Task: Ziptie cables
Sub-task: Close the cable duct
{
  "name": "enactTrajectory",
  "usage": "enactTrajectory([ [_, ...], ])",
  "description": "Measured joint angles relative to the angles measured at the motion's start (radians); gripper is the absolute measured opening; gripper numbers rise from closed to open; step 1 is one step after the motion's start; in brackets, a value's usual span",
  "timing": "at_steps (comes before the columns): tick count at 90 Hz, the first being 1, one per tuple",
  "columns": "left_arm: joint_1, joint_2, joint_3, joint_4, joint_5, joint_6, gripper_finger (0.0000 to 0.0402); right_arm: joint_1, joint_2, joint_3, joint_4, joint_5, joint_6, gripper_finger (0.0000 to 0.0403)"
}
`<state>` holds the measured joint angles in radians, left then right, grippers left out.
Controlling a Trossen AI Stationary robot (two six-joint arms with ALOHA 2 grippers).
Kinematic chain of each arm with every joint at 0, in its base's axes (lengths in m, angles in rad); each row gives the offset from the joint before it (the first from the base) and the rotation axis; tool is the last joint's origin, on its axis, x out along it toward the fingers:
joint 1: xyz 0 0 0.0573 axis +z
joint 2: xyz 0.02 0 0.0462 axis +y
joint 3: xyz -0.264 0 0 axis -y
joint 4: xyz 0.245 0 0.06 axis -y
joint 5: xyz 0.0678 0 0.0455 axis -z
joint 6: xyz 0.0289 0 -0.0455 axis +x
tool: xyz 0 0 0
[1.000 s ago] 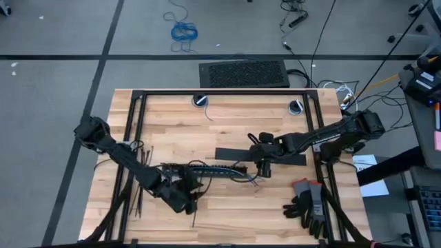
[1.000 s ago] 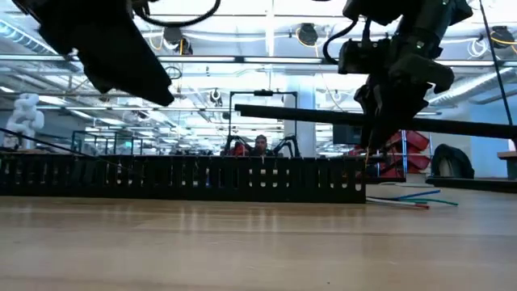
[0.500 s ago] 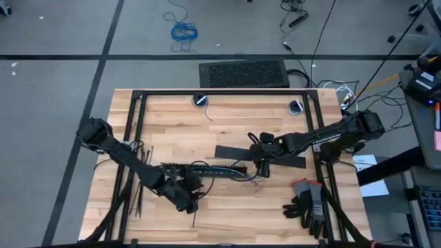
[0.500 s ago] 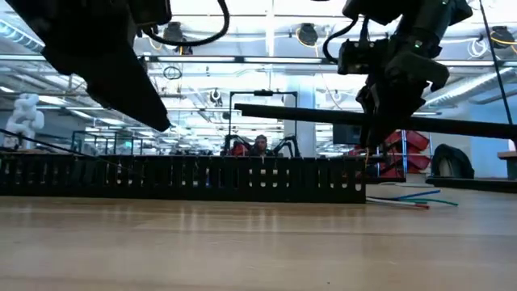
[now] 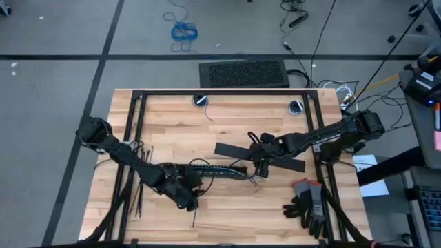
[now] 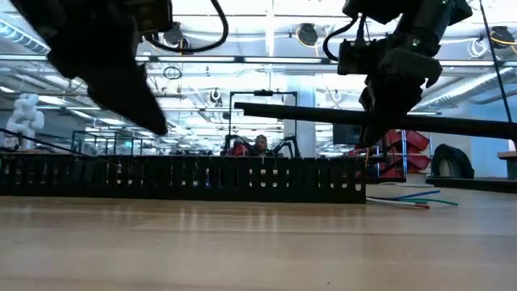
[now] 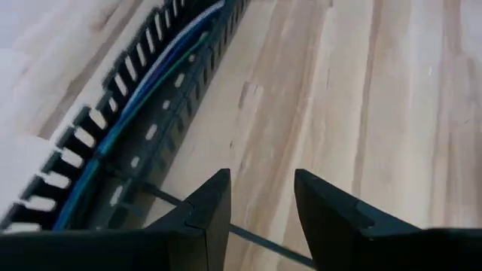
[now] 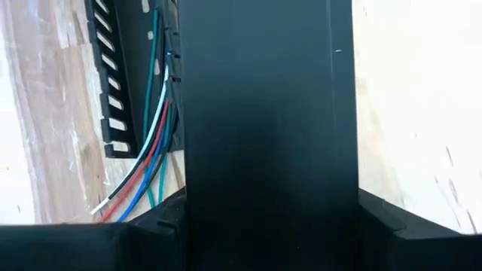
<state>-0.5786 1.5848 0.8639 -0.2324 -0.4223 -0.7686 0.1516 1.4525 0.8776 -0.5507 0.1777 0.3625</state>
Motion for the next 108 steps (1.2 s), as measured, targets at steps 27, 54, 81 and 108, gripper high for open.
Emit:
enactTrajectory([
  [27, -0.030, -0.004, 0.018, 0.011, 0.030, -0.089, 0.0145, 0.008, 0.000, 0.000, 0.001, 0.006, -0.006, 0.0208],
  [54, -0.044, -0.006, 0.063, -0.017, 0.030, -0.087, 0.0145, 0.008, 0.000, 0.000, 0.001, 0.006, -0.015, 0.0208],
  [81, -0.042, -0.002, 0.063, -0.086, 0.016, -0.114, 0.0145, 0.008, 0.001, 0.000, 0.001, 0.006, -0.015, 0.0208],
  [108, -0.042, 0.008, 0.063, -0.043, 0.023, -0.114, 0.0145, 0.008, 0.001, 0.000, 0.001, 0.005, -0.021, 0.0208],
])
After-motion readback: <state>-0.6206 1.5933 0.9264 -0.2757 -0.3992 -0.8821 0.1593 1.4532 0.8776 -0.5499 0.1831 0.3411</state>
